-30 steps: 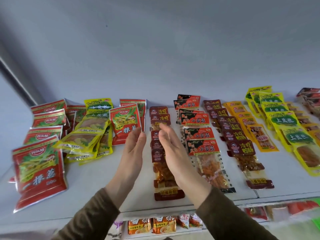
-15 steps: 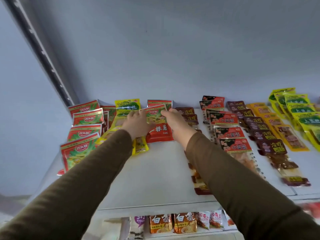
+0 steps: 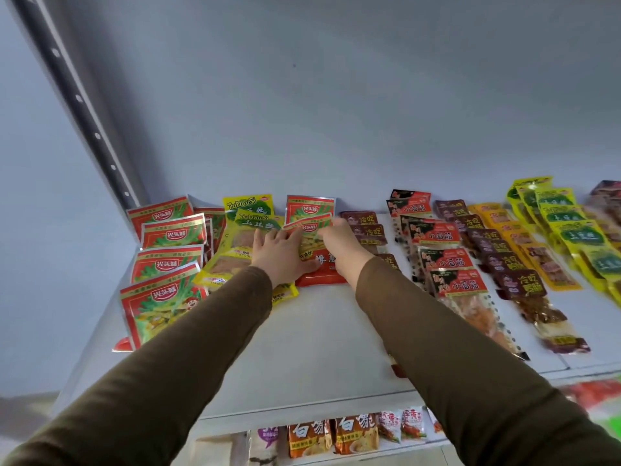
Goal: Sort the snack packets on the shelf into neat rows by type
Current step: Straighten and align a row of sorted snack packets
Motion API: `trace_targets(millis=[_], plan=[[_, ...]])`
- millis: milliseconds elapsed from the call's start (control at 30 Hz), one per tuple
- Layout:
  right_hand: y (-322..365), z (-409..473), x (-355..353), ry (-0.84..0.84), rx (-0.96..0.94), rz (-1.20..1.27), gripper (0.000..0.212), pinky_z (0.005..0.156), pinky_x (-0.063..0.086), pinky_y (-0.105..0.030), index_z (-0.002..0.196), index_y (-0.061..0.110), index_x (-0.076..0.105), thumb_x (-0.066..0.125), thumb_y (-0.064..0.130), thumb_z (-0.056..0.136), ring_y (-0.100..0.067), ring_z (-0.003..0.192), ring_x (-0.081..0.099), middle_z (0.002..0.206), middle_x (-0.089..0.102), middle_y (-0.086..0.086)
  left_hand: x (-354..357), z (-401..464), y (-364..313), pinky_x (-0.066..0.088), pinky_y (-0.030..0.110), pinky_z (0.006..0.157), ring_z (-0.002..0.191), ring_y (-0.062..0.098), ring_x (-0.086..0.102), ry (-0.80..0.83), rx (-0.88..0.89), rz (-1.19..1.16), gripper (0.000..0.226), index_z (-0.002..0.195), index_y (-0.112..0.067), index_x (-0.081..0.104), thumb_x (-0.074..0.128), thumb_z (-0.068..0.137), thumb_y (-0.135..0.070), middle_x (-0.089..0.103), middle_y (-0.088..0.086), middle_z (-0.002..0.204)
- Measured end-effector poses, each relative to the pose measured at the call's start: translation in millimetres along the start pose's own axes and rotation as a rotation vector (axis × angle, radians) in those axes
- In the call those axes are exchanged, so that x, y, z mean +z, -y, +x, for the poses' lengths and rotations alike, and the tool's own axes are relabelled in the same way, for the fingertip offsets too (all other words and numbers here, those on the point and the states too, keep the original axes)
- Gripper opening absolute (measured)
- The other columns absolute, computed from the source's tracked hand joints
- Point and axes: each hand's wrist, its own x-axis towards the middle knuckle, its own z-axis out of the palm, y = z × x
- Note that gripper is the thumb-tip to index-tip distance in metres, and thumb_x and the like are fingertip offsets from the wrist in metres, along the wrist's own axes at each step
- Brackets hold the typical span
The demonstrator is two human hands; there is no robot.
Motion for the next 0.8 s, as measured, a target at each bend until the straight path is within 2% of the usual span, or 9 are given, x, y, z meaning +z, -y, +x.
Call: trace_targets(millis=[67,167,233,333,400,467,567,700,800], plan=[[5.6,-4.3,-0.8,-0.013,0.008,-0.009,0.03,0.079,0.058,-0.039,0.123,0.02,0.056,0.055,0.018,0.093,-0.022,0.096,0.068,0.108,0.07,-0.005,1.3,-0.7,1.9,0.001,0.058,0.124,0.153,0.032,0.021,0.009,-0.006,-0.016,0.096,0.163,-0.026,0.012,0.044,0.089,-0.079,0.029,0.007,0.165],[9.3,-3.8,-3.9,-0.002,0.029,0.005,0.027,0.068,0.052,-0.032,0.126,0.015,0.052,0.051,0.009,0.099,-0.022,0.095,0.066,0.111,0.067,-0.007,2.0,-1.8,3.0,-0.002,0.057,0.125,0.154,0.032,0.019,0.01,-0.008,-0.046,0.098,0.163,-0.025,0.007,0.045,0.09,-0.077,0.025,0.005,0.167],[10.0,0.2,-6.7,0.002,0.028,0.004,0.03,0.069,0.053,-0.033,0.128,0.012,0.051,0.054,0.008,0.099,-0.022,0.094,0.067,0.114,0.066,-0.008,2.0,-3.4,2.6,-0.001,0.057,0.125,0.154,0.032,0.019,-0.005,-0.005,-0.071,0.098,0.163,-0.025,0.005,0.046,0.09,-0.076,0.024,0.004,0.168],[11.0,-0.8,-10.3,0.01,-0.004,0.006,0.015,0.064,0.052,-0.03,0.109,0.015,0.055,0.064,0.011,0.097,-0.017,0.083,0.065,0.1,0.065,-0.004,2.6,-5.9,3.6,-0.002,0.056,0.125,0.154,0.032,0.02,-0.032,-0.013,-0.101,0.098,0.163,-0.026,0.003,0.047,0.091,-0.075,0.024,0.004,0.168],[9.1,-1.2,-10.6,0.01,-0.043,-0.032,0.006,0.072,0.057,-0.035,0.094,0.018,0.062,0.065,0.014,0.097,-0.018,0.082,0.067,0.094,0.068,-0.002,3.1,-7.2,3.8,-0.002,0.055,0.124,0.154,0.032,0.022,-0.037,-0.015,-0.117,0.098,0.163,-0.026,0.002,0.048,0.091,-0.074,0.026,0.004,0.167],[7.4,0.2,-10.5,-0.015,-0.083,-0.077,0.002,0.076,0.059,-0.039,0.1,0.015,0.064,0.063,0.017,0.099,-0.02,0.084,0.069,0.096,0.069,-0.004,2.1,-6.3,3.4,-0.001,0.054,0.125,0.154,0.031,0.021,-0.038,-0.012,-0.13,0.097,0.163,-0.026,0.004,0.047,0.091,-0.074,0.025,0.003,0.168],[7.7,2.1,-13.5,-0.057,-0.137,-0.184,0.01,0.064,0.047,-0.03,0.111,0.012,0.056,0.056,0.017,0.103,-0.015,0.083,0.062,0.097,0.064,-0.002,-3.7,-3.8,8.4,0.002,0.051,0.126,0.155,0.03,0.017,-0.05,-0.018,-0.081,0.09,0.163,-0.024,0.011,0.044,0.094,-0.072,0.024,0.005,0.168],[13.1,0.5,-20.2,-0.108,-0.251,-0.36,0.012,0.064,0.043,-0.029,0.116,0.011,0.053,0.051,0.014,0.104,-0.018,0.087,0.059,0.102,0.061,-0.003,-7.1,-6.3,20.5,0.0,0.054,0.126,0.157,0.032,0.006,0.016,-0.027,0.026,0.089,0.163,-0.026,0.009,0.046,0.094,-0.068,0.016,0.008,0.169],[14.9,0.3,-17.2,-0.089,-0.28,-0.442,0.019,0.072,0.047,-0.032,0.123,0.01,0.051,0.05,0.014,0.104,-0.021,0.094,0.061,0.111,0.063,-0.005,-1.6,-6.3,20.7,0.0,0.059,0.125,0.157,0.033,0.006,0.011,-0.02,0.096,0.085,0.163,-0.031,0.004,0.042,0.096,-0.067,0.016,0.009,0.17]])
